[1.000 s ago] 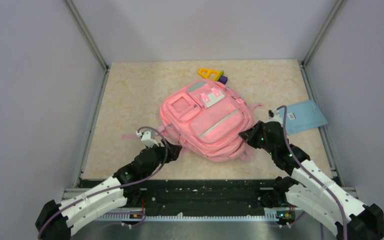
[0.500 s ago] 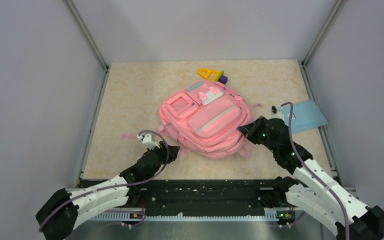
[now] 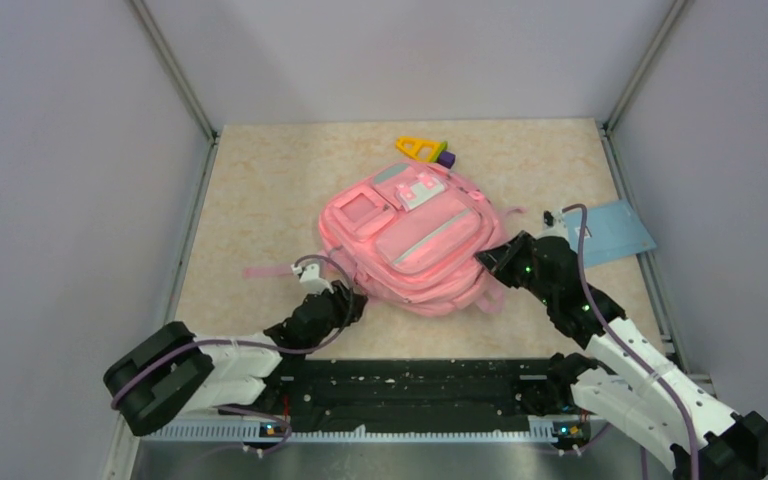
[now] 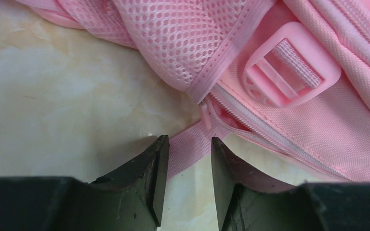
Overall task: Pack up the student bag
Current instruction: Zip the student bag at the center of the board.
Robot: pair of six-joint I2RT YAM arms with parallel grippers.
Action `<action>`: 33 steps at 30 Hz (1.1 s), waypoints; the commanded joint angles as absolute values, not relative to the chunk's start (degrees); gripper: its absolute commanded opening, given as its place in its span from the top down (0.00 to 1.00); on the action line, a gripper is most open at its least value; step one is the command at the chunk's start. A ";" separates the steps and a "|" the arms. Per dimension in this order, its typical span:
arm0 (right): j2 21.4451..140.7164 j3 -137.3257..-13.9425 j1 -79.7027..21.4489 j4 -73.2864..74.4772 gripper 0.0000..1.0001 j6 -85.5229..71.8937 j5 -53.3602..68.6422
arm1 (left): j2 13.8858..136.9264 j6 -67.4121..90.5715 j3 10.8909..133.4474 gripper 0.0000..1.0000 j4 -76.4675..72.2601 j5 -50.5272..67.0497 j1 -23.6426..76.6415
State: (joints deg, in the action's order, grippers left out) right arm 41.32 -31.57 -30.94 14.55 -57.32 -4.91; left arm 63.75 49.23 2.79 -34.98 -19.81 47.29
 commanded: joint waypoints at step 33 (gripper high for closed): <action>41.34 -35.78 -30.94 1.97 1.00 -58.19 -2.40 | 86.85 42.03 3.26 1.00 -69.17 -13.86 47.27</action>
